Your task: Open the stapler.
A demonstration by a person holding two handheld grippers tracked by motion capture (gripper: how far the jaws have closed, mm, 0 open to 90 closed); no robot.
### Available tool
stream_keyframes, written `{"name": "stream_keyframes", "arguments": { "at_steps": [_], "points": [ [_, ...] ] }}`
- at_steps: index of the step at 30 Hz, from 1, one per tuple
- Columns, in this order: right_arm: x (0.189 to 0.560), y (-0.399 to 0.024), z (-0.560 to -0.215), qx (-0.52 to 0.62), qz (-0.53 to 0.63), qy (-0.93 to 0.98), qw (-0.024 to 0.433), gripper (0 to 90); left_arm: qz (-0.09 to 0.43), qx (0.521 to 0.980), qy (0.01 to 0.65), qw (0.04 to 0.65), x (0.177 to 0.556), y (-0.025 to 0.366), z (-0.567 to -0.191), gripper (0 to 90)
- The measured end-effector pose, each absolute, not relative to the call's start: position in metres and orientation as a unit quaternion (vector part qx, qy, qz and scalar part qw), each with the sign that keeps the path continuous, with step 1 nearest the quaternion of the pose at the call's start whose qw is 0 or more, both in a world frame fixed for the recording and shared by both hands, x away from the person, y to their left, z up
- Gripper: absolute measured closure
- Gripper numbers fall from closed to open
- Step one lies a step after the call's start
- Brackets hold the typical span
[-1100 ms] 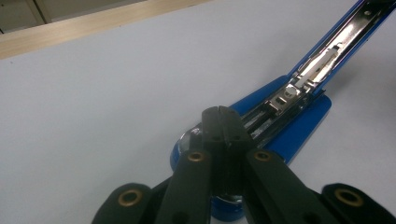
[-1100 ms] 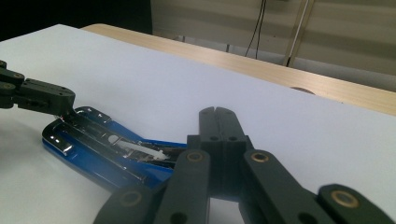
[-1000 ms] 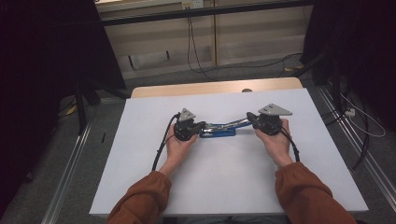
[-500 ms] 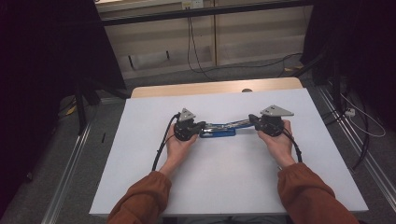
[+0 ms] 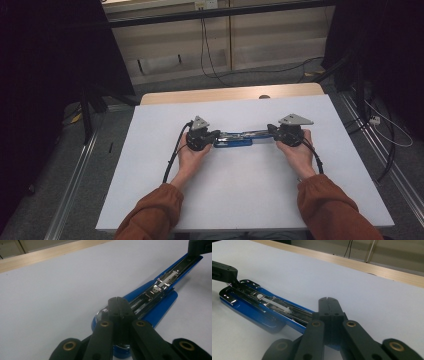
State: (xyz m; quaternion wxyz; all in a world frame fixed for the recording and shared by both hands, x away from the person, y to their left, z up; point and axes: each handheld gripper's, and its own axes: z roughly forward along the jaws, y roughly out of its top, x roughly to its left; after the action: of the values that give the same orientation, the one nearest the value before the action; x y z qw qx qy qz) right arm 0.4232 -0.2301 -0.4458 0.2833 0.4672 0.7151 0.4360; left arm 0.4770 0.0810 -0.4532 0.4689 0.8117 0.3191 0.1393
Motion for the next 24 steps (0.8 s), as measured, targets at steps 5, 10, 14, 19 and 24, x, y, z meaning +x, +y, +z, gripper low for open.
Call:
{"name": "stream_keyframes", "arguments": {
  "at_steps": [5,10,14,19,24],
  "points": [
    [0.4234,-0.2298,-0.446,0.468,0.436,0.715,0.282,90.0,0.135,0.81,0.32,0.473,0.4778,0.0817,-0.4538,90.0],
    [0.4236,-0.2306,-0.4463,0.471,0.438,0.713,0.278,90.0,0.129,0.806,0.32,0.48,0.4784,0.0831,-0.4523,90.0],
    [0.4237,-0.2307,-0.4467,0.472,0.437,0.713,0.279,90.0,0.132,0.806,0.319,0.48,0.4775,0.0823,-0.4513,90.0],
    [0.4238,-0.2307,-0.4473,0.474,0.438,0.712,0.276,90.0,0.14,0.806,0.312,0.483,0.4767,0.0822,-0.449,90.0],
    [0.4236,-0.23,-0.4464,0.472,0.442,0.71,0.278,88.3,0.14,0.803,0.31,0.488,0.4754,0.0813,-0.4479,88.0]
  ]
}}
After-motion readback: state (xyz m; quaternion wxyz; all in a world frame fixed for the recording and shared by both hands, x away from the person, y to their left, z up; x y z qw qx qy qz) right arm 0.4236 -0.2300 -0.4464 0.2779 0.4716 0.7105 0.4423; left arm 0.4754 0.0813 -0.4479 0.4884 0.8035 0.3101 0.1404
